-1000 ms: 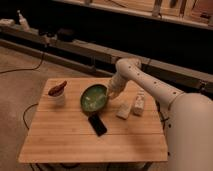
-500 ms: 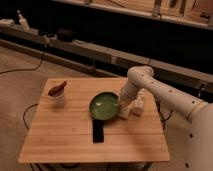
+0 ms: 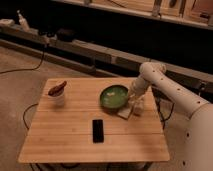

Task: Drag the ceramic bowl in a circle

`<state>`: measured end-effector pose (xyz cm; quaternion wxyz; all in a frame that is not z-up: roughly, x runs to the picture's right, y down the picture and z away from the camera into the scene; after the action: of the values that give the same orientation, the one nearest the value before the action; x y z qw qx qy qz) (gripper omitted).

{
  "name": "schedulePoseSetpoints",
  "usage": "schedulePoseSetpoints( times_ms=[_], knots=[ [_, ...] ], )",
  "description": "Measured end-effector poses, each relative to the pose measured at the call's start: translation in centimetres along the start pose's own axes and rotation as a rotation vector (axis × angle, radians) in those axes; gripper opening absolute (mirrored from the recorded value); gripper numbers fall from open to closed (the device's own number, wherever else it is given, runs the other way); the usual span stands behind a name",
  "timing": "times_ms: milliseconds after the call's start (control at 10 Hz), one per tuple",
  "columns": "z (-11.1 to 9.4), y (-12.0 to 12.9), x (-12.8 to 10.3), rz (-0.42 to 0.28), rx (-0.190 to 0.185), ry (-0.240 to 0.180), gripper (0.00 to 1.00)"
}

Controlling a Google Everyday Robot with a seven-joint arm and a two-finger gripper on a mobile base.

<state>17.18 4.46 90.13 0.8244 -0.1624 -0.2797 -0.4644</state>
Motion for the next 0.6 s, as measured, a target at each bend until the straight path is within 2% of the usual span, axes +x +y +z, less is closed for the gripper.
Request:
schedulePoseSetpoints(
  times_ms=[300,400,600],
  knots=[
    [0.7,-3.7,3.4,0.016,0.006,0.030,0.00],
    [1.2,-6.0,3.6,-0.006,0.008,0.032,0.00],
    [2.4,-9.6,2.5,-0.064,0.007,0.021,0.00]
  ],
)
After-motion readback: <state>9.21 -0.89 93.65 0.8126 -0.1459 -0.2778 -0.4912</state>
